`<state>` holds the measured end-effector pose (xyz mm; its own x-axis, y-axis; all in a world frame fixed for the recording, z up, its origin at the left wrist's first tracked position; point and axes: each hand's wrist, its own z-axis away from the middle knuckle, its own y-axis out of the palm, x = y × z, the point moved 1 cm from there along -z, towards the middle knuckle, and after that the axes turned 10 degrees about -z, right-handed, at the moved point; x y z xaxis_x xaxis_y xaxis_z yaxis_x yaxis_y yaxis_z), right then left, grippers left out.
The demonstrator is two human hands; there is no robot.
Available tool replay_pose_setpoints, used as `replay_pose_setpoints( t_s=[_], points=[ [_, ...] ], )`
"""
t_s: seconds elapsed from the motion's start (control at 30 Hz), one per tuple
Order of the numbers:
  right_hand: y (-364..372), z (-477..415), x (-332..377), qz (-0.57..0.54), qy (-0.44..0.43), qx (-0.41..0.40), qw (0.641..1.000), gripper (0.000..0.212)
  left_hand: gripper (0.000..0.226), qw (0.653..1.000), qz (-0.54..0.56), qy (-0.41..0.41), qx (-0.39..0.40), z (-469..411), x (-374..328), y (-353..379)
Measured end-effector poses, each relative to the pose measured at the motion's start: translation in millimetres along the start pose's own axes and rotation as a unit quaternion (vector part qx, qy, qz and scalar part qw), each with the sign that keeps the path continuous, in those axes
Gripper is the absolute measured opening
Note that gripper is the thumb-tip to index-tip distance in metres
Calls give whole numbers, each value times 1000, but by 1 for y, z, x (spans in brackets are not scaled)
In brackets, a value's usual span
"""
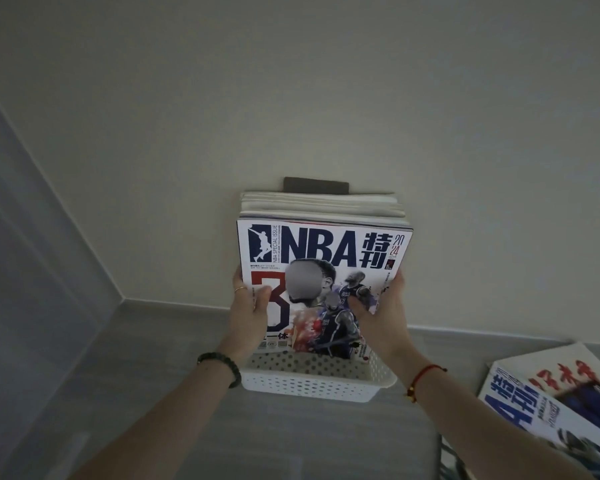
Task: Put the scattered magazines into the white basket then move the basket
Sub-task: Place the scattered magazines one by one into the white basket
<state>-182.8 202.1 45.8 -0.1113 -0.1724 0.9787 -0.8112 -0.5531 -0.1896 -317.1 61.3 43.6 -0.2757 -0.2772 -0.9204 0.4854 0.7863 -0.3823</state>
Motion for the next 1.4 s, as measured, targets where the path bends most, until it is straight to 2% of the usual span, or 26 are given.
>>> replay_pose_setpoints(
  t_s=[0.1,0.23,0.3,0.37,0.5,0.57,0.63,0.73,0.93,1.07,1.13,1.2,1.23,1.3,1.4],
  points=[
    [-3,-3,4,6,18,22,1000,71,47,1000,4,-28,13,-5,2,1],
    [-27,-4,8,70,28,99,992,73,50,998,-21,-64,10,-1,-4,-2],
    [-48,0,8,69,51,92,992,76,59,996,-19,-85,-24,8,-7,-2],
    [-77,9,6,61,55,69,994,71,62,994,-13,-91,-63,23,-9,0],
    [-153,41,-9,77,73,51,993,65,46,991,-37,-67,-112,72,-15,14],
    [-190,61,-20,102,93,54,989,67,40,991,-64,-54,-104,98,-16,29],
    [-223,82,-30,116,112,46,986,70,35,993,-82,-52,-63,125,-16,51],
    [-263,114,-44,127,139,48,981,71,33,990,-82,-115,4,171,-14,90],
    [-325,170,-78,174,188,82,963,75,45,963,-10,-251,93,260,-7,170],
    [-341,195,-102,186,195,130,954,79,17,949,53,-296,96,302,-15,211],
    [-341,206,-116,197,183,152,951,79,25,934,101,-331,91,317,-19,225],
    [-340,216,-129,292,142,183,928,79,47,918,154,-357,72,329,-21,237],
    [-339,220,-135,353,115,195,908,79,51,913,174,-362,66,335,-23,242],
    [-337,228,-143,419,82,206,880,77,44,902,210,-372,55,343,-28,250],
    [-335,239,-147,444,70,211,868,74,28,887,245,-389,41,347,-35,257]
  ],
)
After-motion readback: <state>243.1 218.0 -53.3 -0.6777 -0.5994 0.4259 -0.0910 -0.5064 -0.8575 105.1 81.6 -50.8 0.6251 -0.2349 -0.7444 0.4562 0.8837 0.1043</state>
